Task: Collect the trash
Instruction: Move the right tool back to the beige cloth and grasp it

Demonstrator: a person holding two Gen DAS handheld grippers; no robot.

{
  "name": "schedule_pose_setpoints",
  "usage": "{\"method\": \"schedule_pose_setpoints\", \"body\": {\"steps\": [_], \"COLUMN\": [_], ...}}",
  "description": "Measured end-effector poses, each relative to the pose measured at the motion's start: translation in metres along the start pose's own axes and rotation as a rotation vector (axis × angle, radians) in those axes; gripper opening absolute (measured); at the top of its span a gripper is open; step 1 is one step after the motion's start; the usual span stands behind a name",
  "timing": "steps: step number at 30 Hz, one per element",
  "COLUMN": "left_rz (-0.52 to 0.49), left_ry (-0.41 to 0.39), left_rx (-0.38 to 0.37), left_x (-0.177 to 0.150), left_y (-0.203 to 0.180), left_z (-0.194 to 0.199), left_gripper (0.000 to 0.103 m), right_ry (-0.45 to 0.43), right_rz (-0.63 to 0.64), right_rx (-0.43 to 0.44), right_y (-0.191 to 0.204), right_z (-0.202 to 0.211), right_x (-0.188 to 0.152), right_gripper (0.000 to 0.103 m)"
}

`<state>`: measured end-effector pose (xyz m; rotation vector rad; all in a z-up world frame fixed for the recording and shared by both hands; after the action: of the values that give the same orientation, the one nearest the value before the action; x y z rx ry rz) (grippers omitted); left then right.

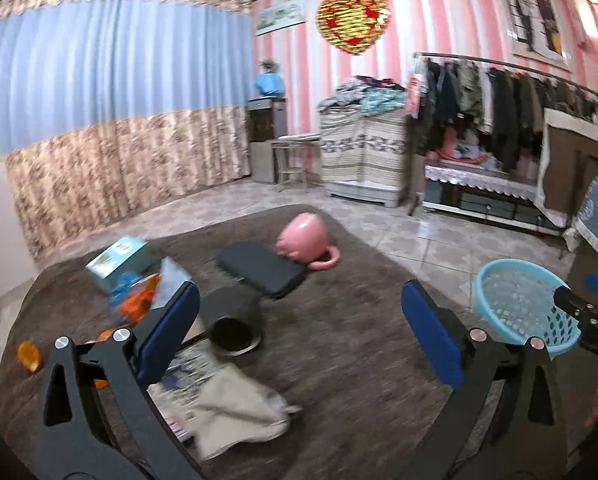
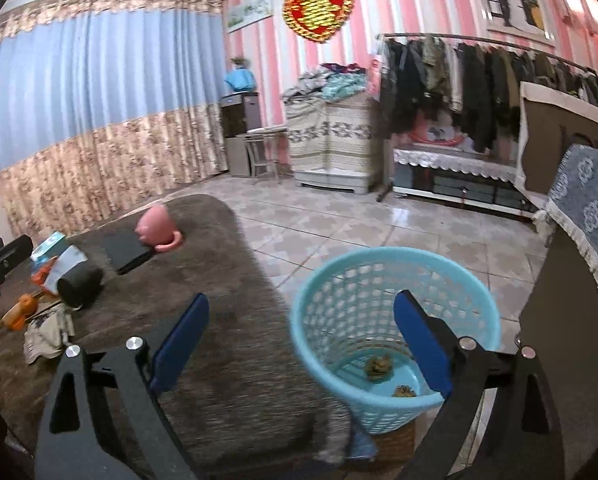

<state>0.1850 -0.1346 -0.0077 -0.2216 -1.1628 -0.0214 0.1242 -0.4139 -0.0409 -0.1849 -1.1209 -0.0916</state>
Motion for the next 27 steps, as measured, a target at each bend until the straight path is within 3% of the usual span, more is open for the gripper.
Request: {"method": "schedule_pose_setpoints", "body": {"steps": [10, 20, 27], "left_rz": [0.077, 0.103, 0.149], "left_ry": [-0.009, 0.016, 0.055], "left_rx": [0.139, 0.282, 0.384], "left_x": [-0.004, -0.027, -0.051], "left_y": [0.091, 0.173, 0.236], "left_z": [0.023, 0.037, 0.047], "left_gripper": [0.097, 0.097, 0.097], "right_ry": [-0.015, 0.03, 0.055], "right_rz": [0.047, 0.129, 0.191], "right_rx": [0.086, 0.17, 0.275], "right_y": [0.049, 0.106, 0.161], "right_z": [0.004, -0.012, -0.026], "right_x": [0.004, -0.012, -0.013], "right_gripper": [0.092, 0.092, 0.092]}}
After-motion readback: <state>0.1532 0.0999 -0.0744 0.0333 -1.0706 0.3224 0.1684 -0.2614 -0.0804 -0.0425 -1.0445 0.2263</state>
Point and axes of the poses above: each gripper's, at about its wrist camera, not at the fingertips, and z roughly against the way its jaws point, y to its left, x to its top, the point moved 7 cm from there along -z, roughly the way its jaws point, and after that the axes turned 12 degrees about z, right-handed, at the moved point
